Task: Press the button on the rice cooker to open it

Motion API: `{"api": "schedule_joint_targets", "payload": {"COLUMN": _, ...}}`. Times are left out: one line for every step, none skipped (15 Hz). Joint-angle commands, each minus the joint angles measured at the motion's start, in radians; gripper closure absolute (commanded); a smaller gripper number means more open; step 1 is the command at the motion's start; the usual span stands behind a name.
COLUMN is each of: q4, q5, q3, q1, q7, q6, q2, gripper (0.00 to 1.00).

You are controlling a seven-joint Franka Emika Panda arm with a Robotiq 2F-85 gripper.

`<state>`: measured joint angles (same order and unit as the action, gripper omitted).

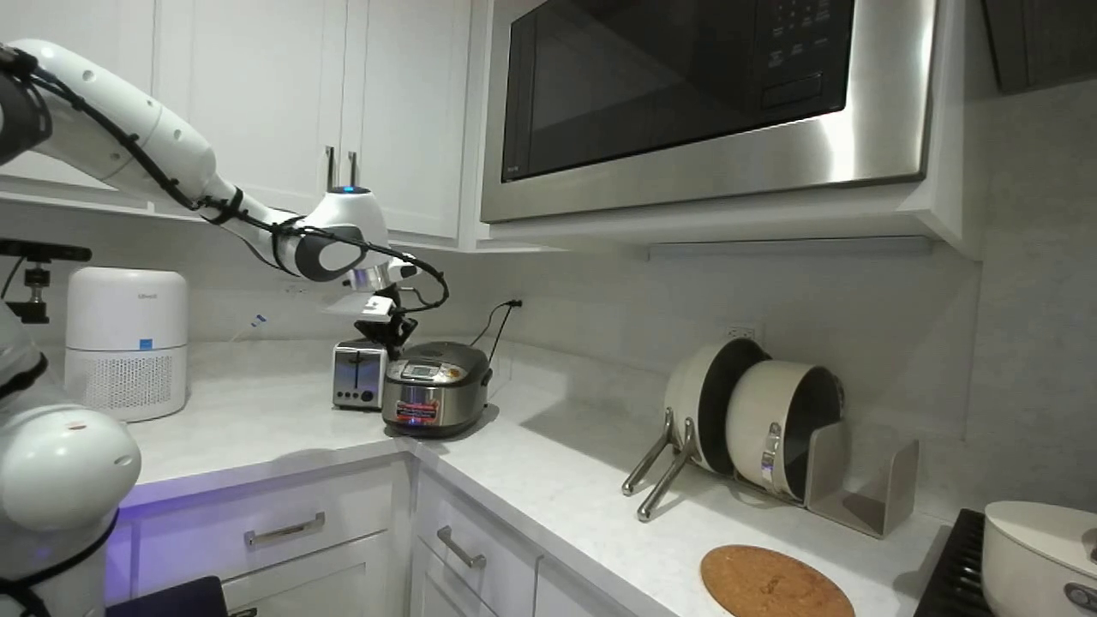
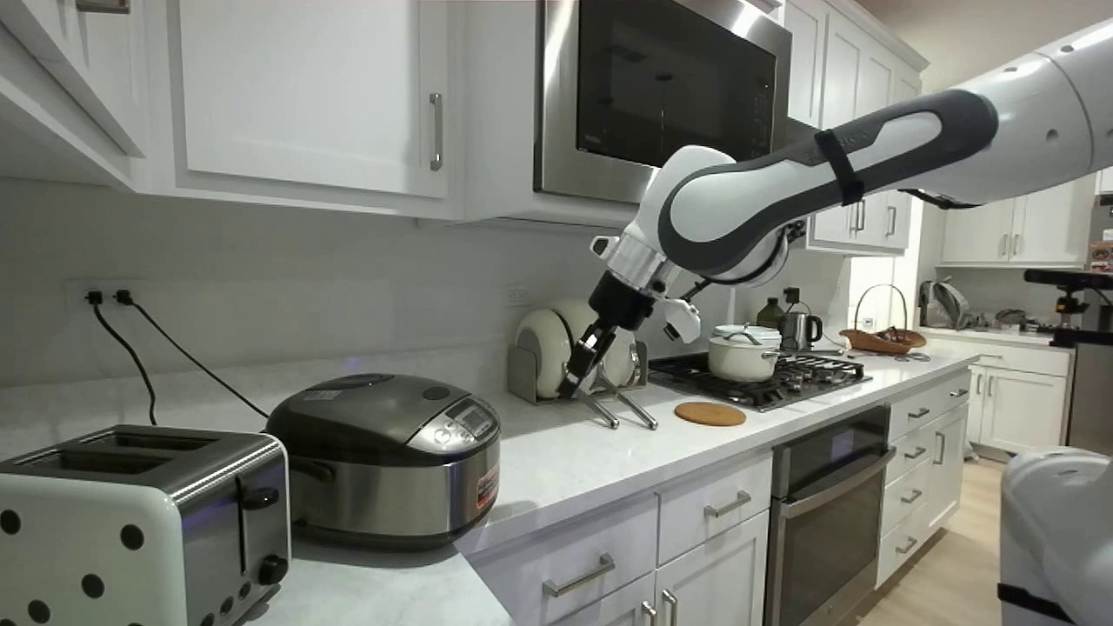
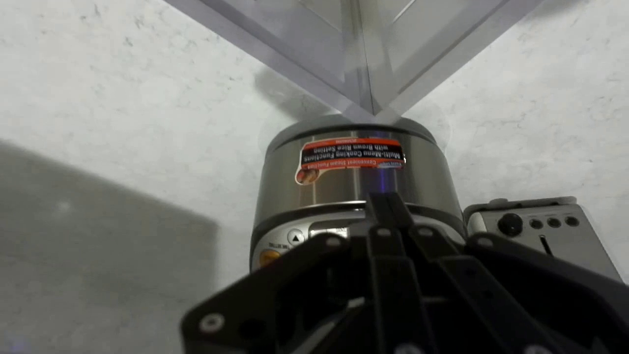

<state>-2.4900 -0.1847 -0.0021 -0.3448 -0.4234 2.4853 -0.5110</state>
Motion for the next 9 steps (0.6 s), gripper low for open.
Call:
{"api": "schedule_joint_targets", "payload": {"q4": -0.013, "q5": -0.025, "q3": 0.008, "q1": -0.037, "q7": -0.025, "q6": 0.072, "q2": -0.005, "gripper": 1.00}}
{"api": "schedule_joint_targets", "payload": {"q4": -0.009, "q5": -0.024, "q3": 0.010, "q1": -0.047, "q7": -0.023, "q6": 0.085, "q2": 0.002, "gripper": 1.00}}
{"api": "schedule_joint_targets", "payload": {"q4": -0.007, "q5": -0.022, "q3": 0.012, "q1": -0.057, "q7": -0.023, "q6": 0.095, "q2": 0.006, "gripper": 1.00}}
{"api": "schedule_joint_targets", "payload": {"q4": -0.005, "q5": -0.021, "q3": 0.016, "q1": -0.066, "q7": -0.023, "q6": 0.109, "q2": 0.013, "gripper": 1.00}}
{"api": "schedule_joint_targets", "payload": {"q4": -0.002, "q5": -0.019, "q3": 0.019, "q1": -0.074, "q7": -0.022, "q6": 0.120, "q2": 0.018, "gripper": 1.00}}
{"api": "schedule_joint_targets", "payload": {"q4": 0.002, "q5": -0.015, "q3": 0.024, "q1": -0.081, "q7": -0.020, "q6": 0.131, "q2": 0.025, "gripper": 1.00}}
{"api": "schedule_joint_targets", "payload": {"q4": 0.004, "q5": -0.013, "q3": 0.029, "q1": -0.087, "q7": -0.019, "q6": 0.143, "q2": 0.033, "gripper": 1.00}}
{"api": "schedule_joint_targets", "payload": {"q4": 0.008, "q5": -0.009, "q3": 0.035, "q1": -0.093, "q7": -0.017, "q6": 0.155, "q2": 0.042, "gripper": 1.00}}
{"api": "schedule_joint_targets", "payload": {"q4": 0.011, "q5": -0.006, "q3": 0.039, "q1": -0.097, "q7": -0.015, "q6": 0.167, "q2": 0.052, "gripper": 1.00}}
